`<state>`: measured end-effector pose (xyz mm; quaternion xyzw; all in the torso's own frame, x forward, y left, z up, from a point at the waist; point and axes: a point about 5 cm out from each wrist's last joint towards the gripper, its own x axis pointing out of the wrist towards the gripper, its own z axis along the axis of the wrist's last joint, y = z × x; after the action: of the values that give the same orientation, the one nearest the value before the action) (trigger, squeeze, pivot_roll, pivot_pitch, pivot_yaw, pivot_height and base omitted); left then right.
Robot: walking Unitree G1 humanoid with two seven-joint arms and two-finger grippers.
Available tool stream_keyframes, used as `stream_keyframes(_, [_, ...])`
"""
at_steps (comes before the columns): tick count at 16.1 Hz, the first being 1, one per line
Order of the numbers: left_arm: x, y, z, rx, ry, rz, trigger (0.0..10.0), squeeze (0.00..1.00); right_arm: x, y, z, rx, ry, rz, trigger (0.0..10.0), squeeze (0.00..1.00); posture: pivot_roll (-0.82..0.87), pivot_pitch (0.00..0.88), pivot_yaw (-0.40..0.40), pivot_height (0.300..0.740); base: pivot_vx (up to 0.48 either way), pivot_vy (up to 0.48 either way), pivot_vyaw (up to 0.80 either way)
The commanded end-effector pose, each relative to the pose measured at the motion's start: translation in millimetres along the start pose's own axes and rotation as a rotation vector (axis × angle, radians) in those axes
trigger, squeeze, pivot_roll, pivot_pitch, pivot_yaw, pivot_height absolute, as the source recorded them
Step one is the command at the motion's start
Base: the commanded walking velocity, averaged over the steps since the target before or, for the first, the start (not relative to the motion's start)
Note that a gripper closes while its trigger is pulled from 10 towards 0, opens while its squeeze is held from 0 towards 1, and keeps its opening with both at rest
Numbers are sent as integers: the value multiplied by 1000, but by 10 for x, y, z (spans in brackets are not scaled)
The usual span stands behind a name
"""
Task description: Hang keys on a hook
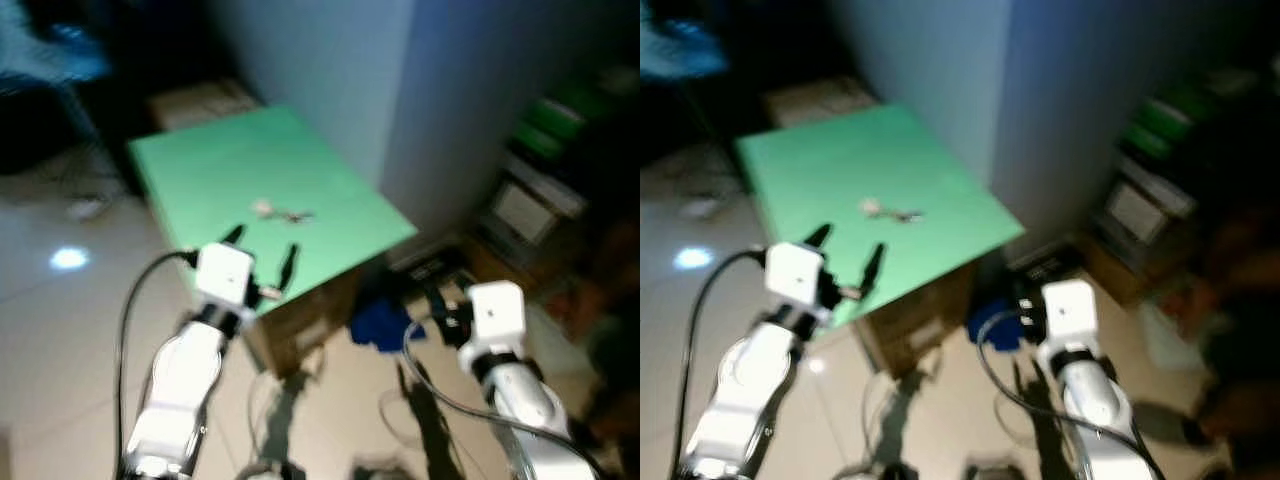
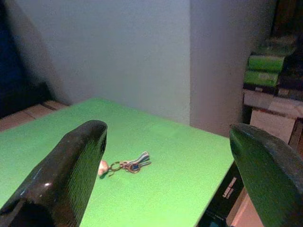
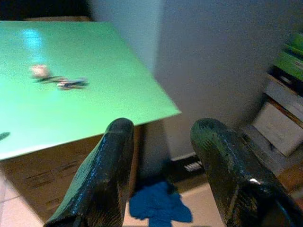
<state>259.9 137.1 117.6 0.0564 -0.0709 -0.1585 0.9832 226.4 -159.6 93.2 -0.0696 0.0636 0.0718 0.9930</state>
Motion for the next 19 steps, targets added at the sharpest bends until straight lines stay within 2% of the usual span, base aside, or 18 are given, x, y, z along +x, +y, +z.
stream_keyframes(1, [27, -61, 35, -6, -14, -20, 10000, 0, -23, -44, 11, -15, -5, -12, 10000, 0, -169, 112, 31, 740, 435, 0, 0])
stream_keyframes(4, [34, -68, 34, -8, -16, -19, 10000, 0, -33, -19, 38, -67, -18, 31, 10000, 0, -171, 109, 27, 740, 433, 0, 0])
stream_keyframes(9, [10, -56, 27, -10, -10, -6, 10000, 0, -34, 94, 50, -85, -20, 126, 10000, 0, -168, 117, 20, 740, 434, 0, 763])
stream_keyframes(12, [-5, -43, 23, -2, -3, 4, 10000, 0, -59, 118, 24, -79, -13, 135, 10000, 0, -164, 123, 22, 740, 415, 0, 800])
stream_keyframes(13, [-22, -27, 10, -7, 1, 17, 10000, 0, -75, 122, 11, -50, -10, 136, 10000, 0, -163, 123, 24, 740, 0, 0, 0])
stream_keyframes(15, [-27, -8, -19, 14, 22, 15, 10000, 0, -83, 128, 10, -49, -13, 144, 10000, 0, -161, 125, 25, 740, 0, 0, 0])
stream_keyframes(17, [-21, 2, 0, 45, 12, 18, 10000, 0, -69, 93, 13, -103, -15, 120, 10000, 0, -161, 124, 25, 740, 0, 0, 0])
stream_keyframes(19, [-3, -10, 8, 43, 12, 26, 10000, 0, -47, 66, 23, -99, -16, 105, 10000, 0, -162, 122, 27, 740, 0, -412, 400])
